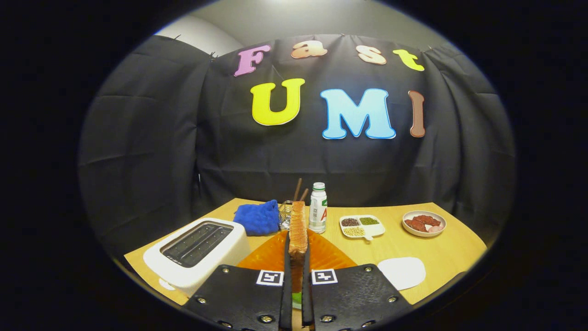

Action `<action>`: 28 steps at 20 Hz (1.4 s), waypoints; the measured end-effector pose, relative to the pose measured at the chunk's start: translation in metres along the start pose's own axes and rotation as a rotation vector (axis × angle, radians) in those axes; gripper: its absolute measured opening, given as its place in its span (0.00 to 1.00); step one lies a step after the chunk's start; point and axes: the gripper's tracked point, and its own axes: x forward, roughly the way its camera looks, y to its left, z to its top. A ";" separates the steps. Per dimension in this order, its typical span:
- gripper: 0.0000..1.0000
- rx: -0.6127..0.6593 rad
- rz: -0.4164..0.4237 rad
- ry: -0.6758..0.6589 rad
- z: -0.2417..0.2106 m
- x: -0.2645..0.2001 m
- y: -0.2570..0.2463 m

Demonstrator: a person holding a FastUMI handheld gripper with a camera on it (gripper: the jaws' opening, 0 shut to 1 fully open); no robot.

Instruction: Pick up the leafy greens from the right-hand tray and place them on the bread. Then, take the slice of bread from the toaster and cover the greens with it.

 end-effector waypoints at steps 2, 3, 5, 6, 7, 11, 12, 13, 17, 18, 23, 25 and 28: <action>0.08 0.005 0.006 -0.008 -0.002 0.000 -0.005; 0.08 0.016 0.021 -0.004 -0.004 0.001 -0.004; 0.08 0.029 0.044 0.024 -0.015 0.005 -0.004; 0.08 0.029 0.052 0.033 -0.019 0.006 -0.005; 0.08 0.021 0.049 0.037 -0.023 0.007 -0.006; 0.08 -0.017 0.037 0.024 -0.038 0.013 -0.012; 0.08 -0.017 0.045 0.025 -0.043 0.016 -0.011; 0.08 -0.021 0.050 0.022 -0.047 0.018 -0.010; 0.08 0.023 0.078 0.069 -0.073 0.028 -0.001; 0.08 0.031 0.091 0.083 -0.077 0.030 0.003; 0.08 0.035 0.127 0.106 -0.090 0.035 0.012; 0.09 0.040 0.128 0.092 -0.089 0.035 0.011; 0.08 0.046 0.148 0.091 -0.094 0.040 0.015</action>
